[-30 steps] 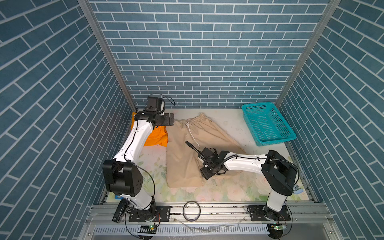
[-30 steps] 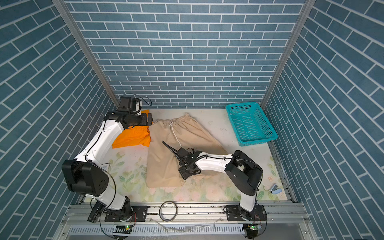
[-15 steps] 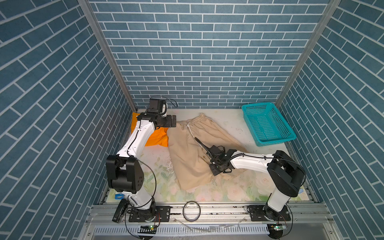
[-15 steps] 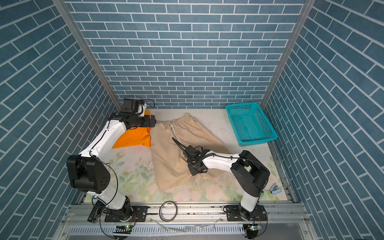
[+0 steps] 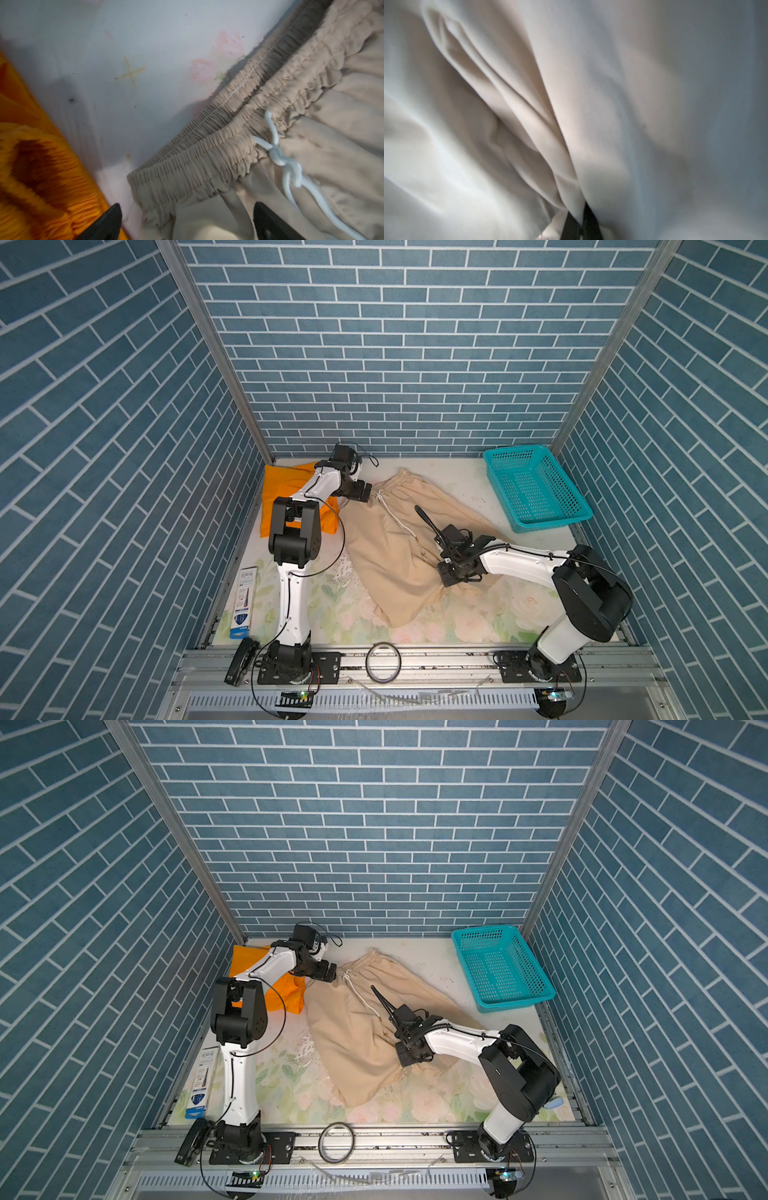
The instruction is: Fold and stack the shorts
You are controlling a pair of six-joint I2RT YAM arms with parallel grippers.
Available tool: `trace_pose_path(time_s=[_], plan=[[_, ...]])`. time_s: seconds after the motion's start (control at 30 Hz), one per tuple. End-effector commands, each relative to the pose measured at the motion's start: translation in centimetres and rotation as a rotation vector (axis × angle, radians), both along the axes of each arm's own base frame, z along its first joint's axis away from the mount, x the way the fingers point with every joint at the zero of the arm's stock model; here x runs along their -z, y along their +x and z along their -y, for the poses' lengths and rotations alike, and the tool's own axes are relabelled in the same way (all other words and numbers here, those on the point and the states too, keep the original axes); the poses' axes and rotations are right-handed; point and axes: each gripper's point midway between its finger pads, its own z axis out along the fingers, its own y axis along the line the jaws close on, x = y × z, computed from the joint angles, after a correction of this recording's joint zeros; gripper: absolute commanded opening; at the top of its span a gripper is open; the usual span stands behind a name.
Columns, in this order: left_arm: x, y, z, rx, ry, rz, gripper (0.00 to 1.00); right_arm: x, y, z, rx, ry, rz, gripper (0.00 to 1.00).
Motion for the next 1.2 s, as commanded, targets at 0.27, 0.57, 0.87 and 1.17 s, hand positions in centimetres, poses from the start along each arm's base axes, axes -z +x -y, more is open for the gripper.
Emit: trace_pose_path(time_s=[0.27,0.57,0.87,1.17], plan=[[2.0,-3.1,-0.7,-0.011,0.04,-0.111,0.13,1.1,0.8,2.9,0.03,-0.083,-0.031,0.0],[-2.1,-8.5,-4.2,-0.164,0.134,-0.134,0.0,0.2,5.3,3.4,0.03,-0.082,0.014,0.0],[-2.1,-14.6,-7.9,-0.35,0.152,-0.136,0.0,-0.2,13.6,1.6,-0.027,-0.067,0.061,0.0],[-0.1,-19.1,-7.4,-0.443,0.04,-0.154,0.24,-2.0,19.5,-0.7,-0.099,-0.007,0.123,0.13]])
